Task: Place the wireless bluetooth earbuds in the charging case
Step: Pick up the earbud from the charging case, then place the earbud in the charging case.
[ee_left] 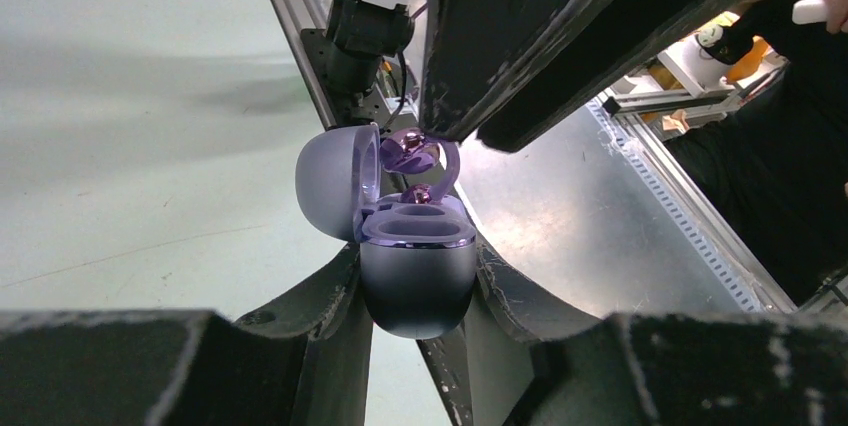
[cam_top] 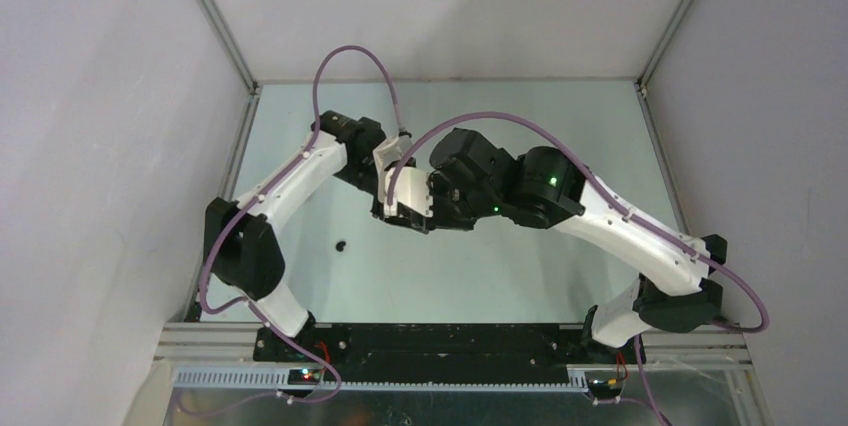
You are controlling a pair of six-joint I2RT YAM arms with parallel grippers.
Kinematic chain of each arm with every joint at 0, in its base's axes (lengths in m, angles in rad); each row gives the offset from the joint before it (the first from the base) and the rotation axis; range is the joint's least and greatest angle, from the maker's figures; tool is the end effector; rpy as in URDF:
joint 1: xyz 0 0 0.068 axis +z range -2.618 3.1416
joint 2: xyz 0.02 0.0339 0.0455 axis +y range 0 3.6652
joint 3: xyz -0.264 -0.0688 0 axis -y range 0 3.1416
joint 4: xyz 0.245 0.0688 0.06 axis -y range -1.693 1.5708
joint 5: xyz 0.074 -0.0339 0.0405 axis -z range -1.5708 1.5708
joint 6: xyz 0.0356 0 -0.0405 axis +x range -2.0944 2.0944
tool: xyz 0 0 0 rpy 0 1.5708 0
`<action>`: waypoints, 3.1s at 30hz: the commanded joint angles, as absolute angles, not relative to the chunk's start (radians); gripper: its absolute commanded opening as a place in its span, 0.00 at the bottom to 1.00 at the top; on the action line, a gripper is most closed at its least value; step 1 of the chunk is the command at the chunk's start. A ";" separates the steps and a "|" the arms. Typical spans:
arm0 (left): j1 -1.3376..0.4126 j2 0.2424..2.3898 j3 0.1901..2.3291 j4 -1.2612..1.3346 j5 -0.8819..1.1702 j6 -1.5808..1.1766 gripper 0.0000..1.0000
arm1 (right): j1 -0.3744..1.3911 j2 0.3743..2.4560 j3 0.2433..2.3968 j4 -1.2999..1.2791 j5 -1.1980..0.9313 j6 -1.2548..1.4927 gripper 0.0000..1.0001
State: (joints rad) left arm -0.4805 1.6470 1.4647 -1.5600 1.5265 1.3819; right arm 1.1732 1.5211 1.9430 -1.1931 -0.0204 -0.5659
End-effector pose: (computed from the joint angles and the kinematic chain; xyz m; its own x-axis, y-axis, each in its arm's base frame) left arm 0.2310 -0.1605 0.3169 -0.2925 0.2015 -0.9348 0.8337 -0.4252 -0.3525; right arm 0.1095 0.2625 0.4559 0.2695 -0.7428 -0.6129 -0.9276 -0.0292 -0.3725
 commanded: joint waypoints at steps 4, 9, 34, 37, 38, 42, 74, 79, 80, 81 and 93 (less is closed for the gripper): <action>-0.472 1.647 1.470 -1.603 1.582 1.417 0.00 | 1.208 1.548 1.907 -1.124 0.139 -0.563 0.32; -0.472 1.644 1.464 -1.602 1.582 1.422 0.00 | 1.217 1.553 1.901 -1.115 0.164 -0.566 0.27; -0.432 1.594 1.449 -1.601 1.585 1.440 0.00 | 1.103 1.475 1.979 -1.127 -0.116 -0.482 0.00; -0.413 1.573 1.446 -1.600 1.585 1.442 0.00 | 1.059 1.472 1.989 -1.100 -0.199 -0.456 0.00; -0.411 1.566 1.445 -1.599 1.585 1.442 0.00 | 1.042 1.472 1.997 -1.097 -0.215 -0.440 0.00; -0.394 1.561 1.444 -1.596 1.586 1.442 0.00 | 0.988 1.472 2.016 -1.050 -0.315 -0.379 0.00; -0.423 1.205 1.141 -0.189 0.931 0.116 0.00 | 0.840 1.442 2.059 -1.009 -0.443 -0.296 0.00; -0.410 1.173 0.961 0.361 1.034 -0.319 0.00 | 0.749 1.432 2.049 -0.975 -0.584 -0.270 0.00; -0.408 1.168 0.924 0.460 1.058 -0.383 0.00 | 0.736 1.431 2.040 -0.962 -0.645 -0.268 0.00; -0.405 1.162 0.850 0.712 1.067 -0.530 0.00 | 0.715 1.426 2.031 -0.954 -0.671 -0.260 0.00; -0.406 1.189 0.622 1.503 1.057 -0.948 0.00 | 0.692 1.436 1.948 -0.894 -0.858 -0.253 0.00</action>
